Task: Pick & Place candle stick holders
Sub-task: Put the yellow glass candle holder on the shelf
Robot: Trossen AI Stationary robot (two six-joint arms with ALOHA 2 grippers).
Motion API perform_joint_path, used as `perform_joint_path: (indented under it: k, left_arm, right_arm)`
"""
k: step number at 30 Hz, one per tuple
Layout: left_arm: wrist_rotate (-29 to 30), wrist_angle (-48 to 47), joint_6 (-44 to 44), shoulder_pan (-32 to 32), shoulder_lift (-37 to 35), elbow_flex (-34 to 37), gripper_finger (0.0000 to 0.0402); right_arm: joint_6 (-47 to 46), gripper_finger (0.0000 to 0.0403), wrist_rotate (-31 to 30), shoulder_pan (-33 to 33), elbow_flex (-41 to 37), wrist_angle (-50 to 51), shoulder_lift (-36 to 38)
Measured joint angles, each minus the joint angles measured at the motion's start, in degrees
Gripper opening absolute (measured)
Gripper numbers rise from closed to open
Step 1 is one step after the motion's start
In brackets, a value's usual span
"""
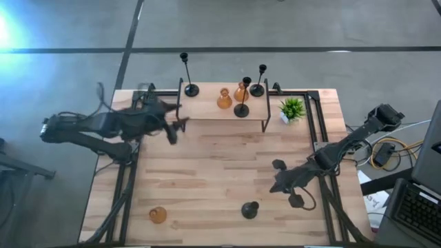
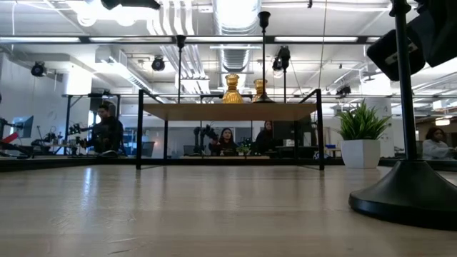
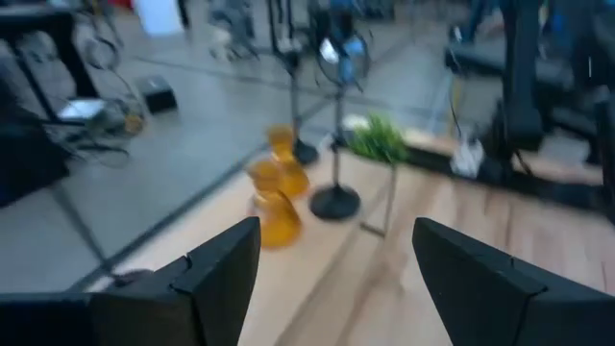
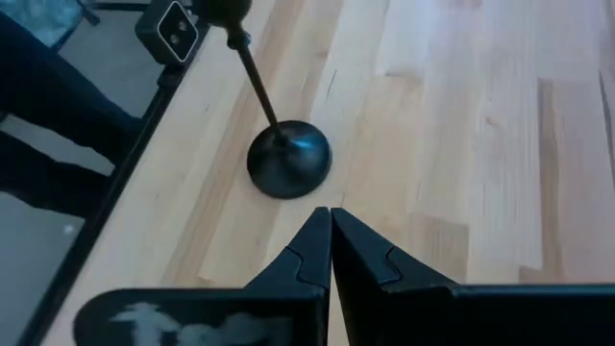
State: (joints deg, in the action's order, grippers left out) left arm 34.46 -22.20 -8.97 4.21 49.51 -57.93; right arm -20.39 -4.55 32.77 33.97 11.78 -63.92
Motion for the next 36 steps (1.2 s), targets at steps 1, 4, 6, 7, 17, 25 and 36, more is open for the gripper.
perform_joint_path:
  k: [1, 4, 6, 7, 17, 25, 36]
  left_arm:
    - [0.75, 0.14, 0.07, 0.00, -1.49, 0.00, 0.0277]
    - [1.49, 1.08, 1.05, 0.00, -5.19, 0.00, 0.0277]
    - [1.68, 1.41, 1.68, 0.00, -6.99, 0.00, 0.0277]
    - [1.83, 1.52, 1.83, 0.00, -7.82, 0.00, 0.0277]
    - [4.42, 1.80, 1.95, 0.00, -11.88, 0.00, 0.0277]
    - [6.01, 2.21, 3.02, 0.00, -12.30, 0.00, 0.0277]
    - [5.99, 2.21, 3.61, 0.00, -12.86, 0.00, 0.0278]
  right_arm:
    - [0.89, 0.0009, -0.07, 0.06, -0.53, -0.98, 0.00]
    - [1.54, 0.0016, -0.17, 0.11, -2.54, -3.84, 0.00]
    - [1.56, 0.0030, -0.18, 0.11, -3.91, -5.61, 0.00]
    - [1.53, 0.0039, -0.18, 0.11, -4.74, -6.95, 0.00]
    - [1.81, 0.0155, -5.07, 0.11, -10.26, -22.94, -0.07]
    - [4.16, 0.0198, -6.01, 0.09, -8.92, -31.68, -9.83]
    - [3.96, 0.0196, -0.51, 0.79, -1.80, -35.77, -23.42]
